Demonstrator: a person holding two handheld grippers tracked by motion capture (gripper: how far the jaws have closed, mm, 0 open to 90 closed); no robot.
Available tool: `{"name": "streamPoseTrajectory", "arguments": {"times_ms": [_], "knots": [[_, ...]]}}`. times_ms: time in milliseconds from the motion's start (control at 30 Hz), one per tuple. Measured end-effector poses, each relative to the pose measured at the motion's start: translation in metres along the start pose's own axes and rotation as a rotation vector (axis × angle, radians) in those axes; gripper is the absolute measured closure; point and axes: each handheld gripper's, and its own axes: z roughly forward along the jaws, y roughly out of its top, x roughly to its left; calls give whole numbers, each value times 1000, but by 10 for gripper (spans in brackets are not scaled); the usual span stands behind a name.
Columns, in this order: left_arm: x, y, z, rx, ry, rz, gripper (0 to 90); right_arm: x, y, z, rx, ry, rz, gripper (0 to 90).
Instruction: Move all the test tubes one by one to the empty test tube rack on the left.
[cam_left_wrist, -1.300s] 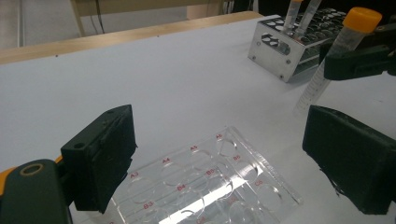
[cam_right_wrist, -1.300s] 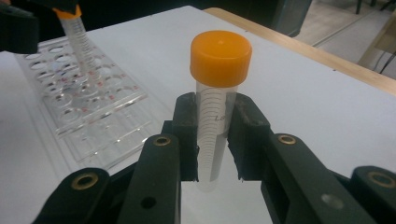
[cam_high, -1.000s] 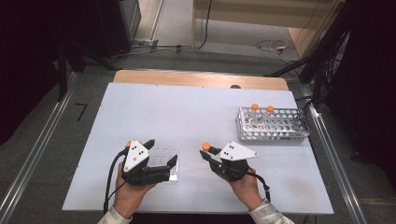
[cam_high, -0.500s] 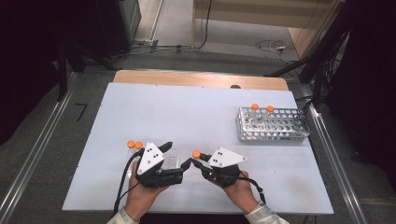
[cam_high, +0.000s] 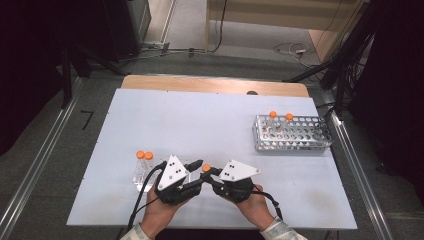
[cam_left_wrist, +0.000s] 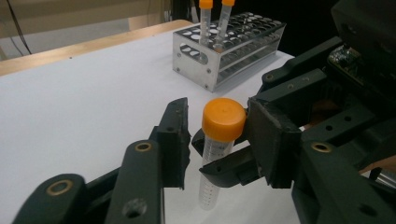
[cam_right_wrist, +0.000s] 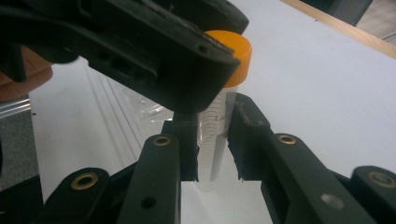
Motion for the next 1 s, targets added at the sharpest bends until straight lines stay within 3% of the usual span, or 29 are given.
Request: {"name": "streamPoseTrajectory", "arguments": {"times_ms": [200, 400, 533, 600, 700, 833, 1000], "knots": [[-1, -1, 3, 5, 5, 10, 693, 2, 0, 1, 1, 8, -6, 714], [-2, 1, 4, 8, 8, 13, 703, 1, 0, 1, 0, 7, -2, 701], [0, 5, -1, -8, 8, 14, 705, 1, 0, 0, 2, 24, -9, 522], [4, 9, -6, -28, 11, 4, 705, 0, 0, 1, 8, 19, -3, 415], [11, 17, -18, -66, 26, -12, 705, -3, 0, 0, 8, 11, 14, 345], [23, 28, -36, -99, 47, -39, 705, -6, 0, -3, 2, -5, 27, 330], [37, 33, -50, -89, 90, -57, 705, -8, -1, -3, 8, -12, 32, 329]]}}
